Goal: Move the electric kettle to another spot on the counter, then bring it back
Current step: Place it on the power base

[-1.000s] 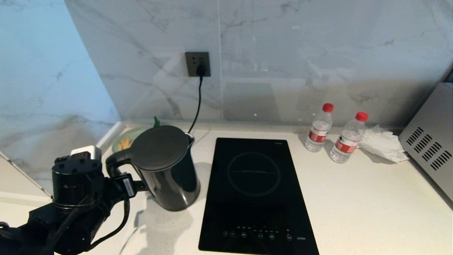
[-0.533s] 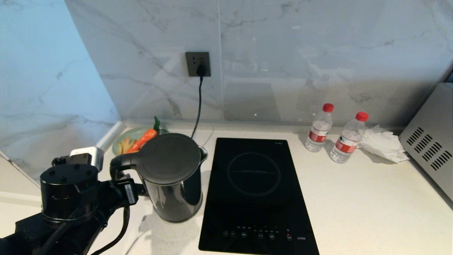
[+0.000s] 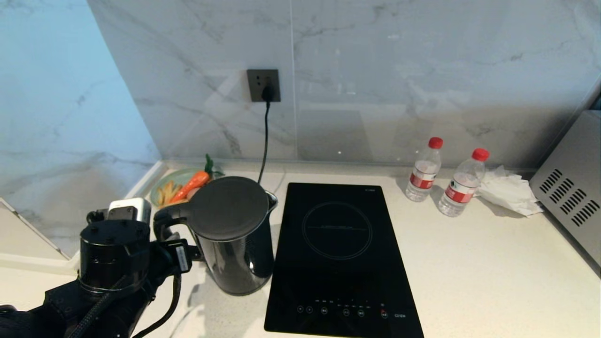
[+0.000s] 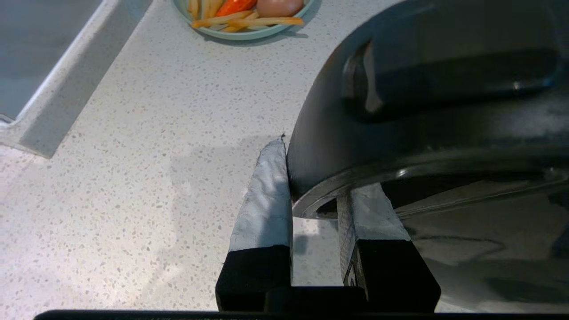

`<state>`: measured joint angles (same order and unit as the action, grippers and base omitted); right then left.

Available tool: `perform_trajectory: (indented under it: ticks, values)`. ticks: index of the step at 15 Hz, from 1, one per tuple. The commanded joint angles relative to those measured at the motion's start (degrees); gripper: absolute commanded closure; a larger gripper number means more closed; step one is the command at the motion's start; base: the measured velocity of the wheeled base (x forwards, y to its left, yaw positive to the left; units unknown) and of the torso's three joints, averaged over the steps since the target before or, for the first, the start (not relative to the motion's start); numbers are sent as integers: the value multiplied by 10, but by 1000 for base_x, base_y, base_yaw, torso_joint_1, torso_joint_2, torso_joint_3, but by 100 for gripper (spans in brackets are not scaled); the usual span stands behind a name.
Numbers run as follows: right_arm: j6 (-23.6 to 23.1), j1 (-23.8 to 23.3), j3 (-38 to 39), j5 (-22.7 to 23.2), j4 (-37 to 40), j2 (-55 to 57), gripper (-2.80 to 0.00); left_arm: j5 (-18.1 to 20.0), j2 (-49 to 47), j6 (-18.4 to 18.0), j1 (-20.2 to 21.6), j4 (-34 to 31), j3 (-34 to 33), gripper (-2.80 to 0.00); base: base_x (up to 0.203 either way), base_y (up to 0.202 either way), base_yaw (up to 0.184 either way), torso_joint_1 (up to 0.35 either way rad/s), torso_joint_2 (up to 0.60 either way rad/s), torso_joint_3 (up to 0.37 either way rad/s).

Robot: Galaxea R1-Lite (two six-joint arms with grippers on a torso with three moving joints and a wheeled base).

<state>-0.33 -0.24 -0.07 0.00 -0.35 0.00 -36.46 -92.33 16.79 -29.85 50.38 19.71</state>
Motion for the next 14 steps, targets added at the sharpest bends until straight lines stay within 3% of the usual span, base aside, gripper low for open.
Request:
perform_trajectory:
  ticks: [1, 6, 14]
  values:
    - [0, 0, 1, 0, 0, 0, 0, 0, -38, 2, -3, 0, 17, 0, 0, 0, 0, 0, 0, 0]
    - [0, 0, 0, 0, -1, 0, 0, -28, -77, 1, -10, -4, 77, 0, 0, 0, 0, 0, 0, 0]
    - [0, 0, 0, 0, -1, 0, 0, -41, -110, 6, -13, -30, 97, 0, 0, 0, 0, 0, 0, 0]
